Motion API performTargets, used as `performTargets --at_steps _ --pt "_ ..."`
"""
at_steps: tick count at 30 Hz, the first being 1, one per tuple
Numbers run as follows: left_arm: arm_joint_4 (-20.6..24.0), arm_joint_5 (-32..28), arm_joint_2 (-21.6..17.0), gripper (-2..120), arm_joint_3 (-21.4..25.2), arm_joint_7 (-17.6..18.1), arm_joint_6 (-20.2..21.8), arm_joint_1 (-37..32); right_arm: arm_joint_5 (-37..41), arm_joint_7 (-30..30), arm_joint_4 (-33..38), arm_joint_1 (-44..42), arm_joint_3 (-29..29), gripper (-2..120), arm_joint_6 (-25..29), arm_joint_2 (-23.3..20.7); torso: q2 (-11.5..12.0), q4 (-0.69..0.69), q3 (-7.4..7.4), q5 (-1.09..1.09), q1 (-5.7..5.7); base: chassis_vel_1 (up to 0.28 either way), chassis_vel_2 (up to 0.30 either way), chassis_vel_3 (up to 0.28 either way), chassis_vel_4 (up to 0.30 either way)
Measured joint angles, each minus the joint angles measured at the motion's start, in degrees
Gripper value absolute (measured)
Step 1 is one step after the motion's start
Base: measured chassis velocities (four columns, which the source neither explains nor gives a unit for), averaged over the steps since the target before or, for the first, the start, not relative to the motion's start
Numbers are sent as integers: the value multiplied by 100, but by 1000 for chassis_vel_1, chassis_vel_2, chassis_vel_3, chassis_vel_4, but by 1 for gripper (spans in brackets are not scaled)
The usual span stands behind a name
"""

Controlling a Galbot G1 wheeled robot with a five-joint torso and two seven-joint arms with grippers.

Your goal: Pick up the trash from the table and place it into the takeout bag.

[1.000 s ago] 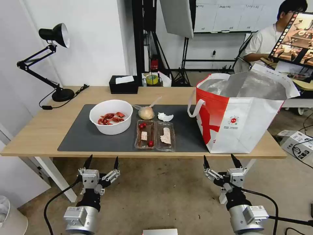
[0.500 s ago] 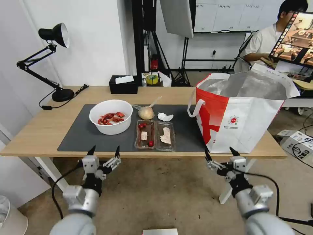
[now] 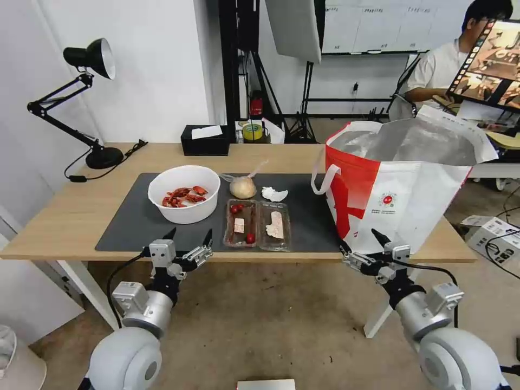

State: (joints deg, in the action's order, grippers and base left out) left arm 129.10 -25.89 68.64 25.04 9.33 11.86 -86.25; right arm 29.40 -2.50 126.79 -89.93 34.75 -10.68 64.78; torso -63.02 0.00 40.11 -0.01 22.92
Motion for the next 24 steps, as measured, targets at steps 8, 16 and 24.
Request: performTargets --at_steps 8,16,24 --pt "4 36 24 100 19 -41 -33 -61 -22 -4 -36 0 -77 100 45 48 0 0 0 0 0 0 0 0 0" --pt "75 44 30 100 104 -90 -34 -167 112 -3 -46 25 -179 100 74 62 0 0 0 0 -1 0 0 0 0" --pt "93 36 37 100 178 -97 -34 -220 883 148 -3 105 -342 100 47 85 0 0 0 0 -1 0 0 0 0"
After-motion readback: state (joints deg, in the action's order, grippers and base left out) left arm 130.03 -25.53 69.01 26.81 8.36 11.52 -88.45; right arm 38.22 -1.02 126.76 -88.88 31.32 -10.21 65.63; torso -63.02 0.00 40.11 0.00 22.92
